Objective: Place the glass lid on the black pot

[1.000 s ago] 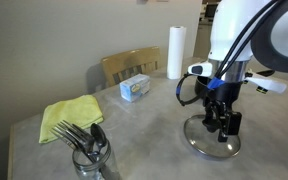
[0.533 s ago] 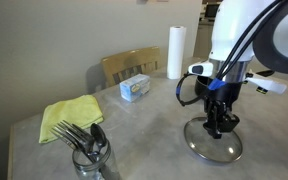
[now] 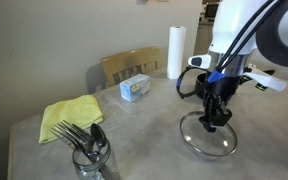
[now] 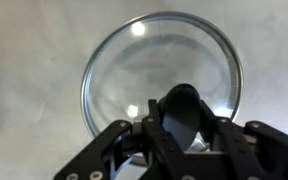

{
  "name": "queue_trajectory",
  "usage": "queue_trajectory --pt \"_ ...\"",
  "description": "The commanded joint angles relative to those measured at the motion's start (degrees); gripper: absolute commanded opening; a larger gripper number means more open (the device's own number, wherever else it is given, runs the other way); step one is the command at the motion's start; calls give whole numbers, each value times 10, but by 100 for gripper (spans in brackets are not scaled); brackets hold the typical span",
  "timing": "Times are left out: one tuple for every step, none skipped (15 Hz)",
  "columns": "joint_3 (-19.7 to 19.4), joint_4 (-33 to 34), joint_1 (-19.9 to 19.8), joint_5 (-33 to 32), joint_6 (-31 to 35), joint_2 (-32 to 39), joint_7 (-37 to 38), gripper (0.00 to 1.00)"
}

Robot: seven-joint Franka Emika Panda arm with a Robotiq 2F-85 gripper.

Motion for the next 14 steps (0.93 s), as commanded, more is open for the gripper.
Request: queue_trajectory --pt "-6 -5 12 -1 -41 -68 59 15" --pt "-5 -1 13 3 -51 -80 66 15" --pt "-5 5 13 8 -66 -92 70 15" --pt "-8 10 14 10 -77 -103 72 15" --pt "-13 15 14 8 -84 -111 73 15" --pt "-19 22 12 9 -91 -117 66 15" --pt "-27 31 7 8 -93 -119 53 15" --pt "-36 41 4 5 -95 -118 46 15" --pt "-48 53 -3 6 -96 -113 26 15" --pt "-61 67 -10 3 -95 -105 7 15" --pt "-71 80 -17 7 -96 -97 -15 15" --pt "-83 96 -26 13 -99 -87 -42 15" --pt "-91 111 -36 21 -102 -77 -67 15" --pt "-100 127 -44 23 -109 -67 -84 15"
